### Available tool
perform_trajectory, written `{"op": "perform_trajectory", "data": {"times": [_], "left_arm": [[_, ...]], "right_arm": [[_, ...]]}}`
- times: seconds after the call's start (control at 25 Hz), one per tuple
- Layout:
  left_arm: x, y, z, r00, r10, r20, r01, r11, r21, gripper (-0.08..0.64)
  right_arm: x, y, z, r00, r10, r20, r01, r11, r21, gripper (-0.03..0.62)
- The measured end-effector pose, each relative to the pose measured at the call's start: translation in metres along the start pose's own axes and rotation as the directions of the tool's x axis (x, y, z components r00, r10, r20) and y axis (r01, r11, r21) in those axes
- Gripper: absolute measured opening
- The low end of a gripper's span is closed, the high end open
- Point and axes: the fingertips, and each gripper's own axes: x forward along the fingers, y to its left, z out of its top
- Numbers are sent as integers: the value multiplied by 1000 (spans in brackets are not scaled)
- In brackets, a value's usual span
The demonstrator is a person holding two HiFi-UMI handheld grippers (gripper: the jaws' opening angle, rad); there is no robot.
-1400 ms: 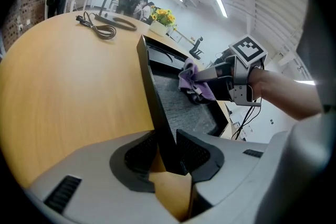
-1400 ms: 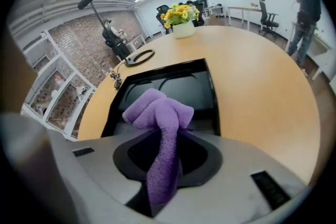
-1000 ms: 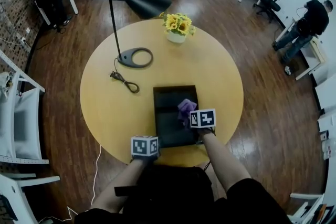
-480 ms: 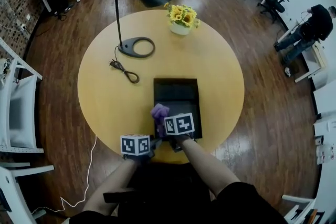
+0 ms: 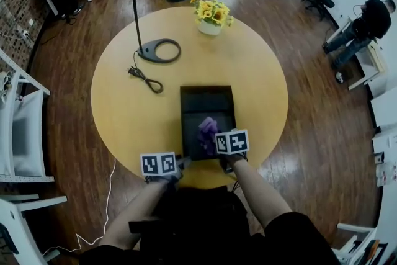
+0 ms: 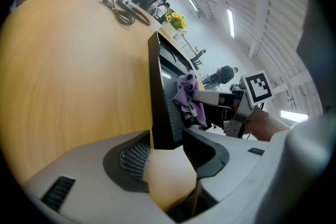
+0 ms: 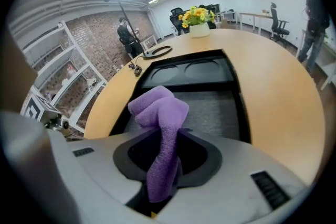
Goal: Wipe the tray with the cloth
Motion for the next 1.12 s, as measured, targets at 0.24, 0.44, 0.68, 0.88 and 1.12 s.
{"op": "perform_trajectory", "data": {"times": [0.24, 0.44, 0.68, 0.88, 1.12], "left_arm": [[-1, 2, 0, 1000, 6, 11, -6, 1000, -12, 190], [0, 1, -1, 1000, 25, 16, -25, 999, -20, 190], [-1, 2, 4, 998, 50, 43, -51, 998, 23, 163], [-22, -8, 21, 986, 8, 167, -11, 1000, 19, 149], [-16, 14, 127, 955, -14, 295, 17, 1000, -8, 150]], "right_arm": [[-28, -51, -7, 970, -243, -15, 234, 946, -224, 94], [-37, -48, 4, 957, -288, 31, 282, 905, -318, 94], [-37, -41, 3, 979, -197, 46, 202, 962, -183, 94], [-36, 26, 6, 992, 109, 71, -111, 994, 24, 93], [-12, 76, -17, 985, 169, -27, -169, 986, -5, 94]]}}
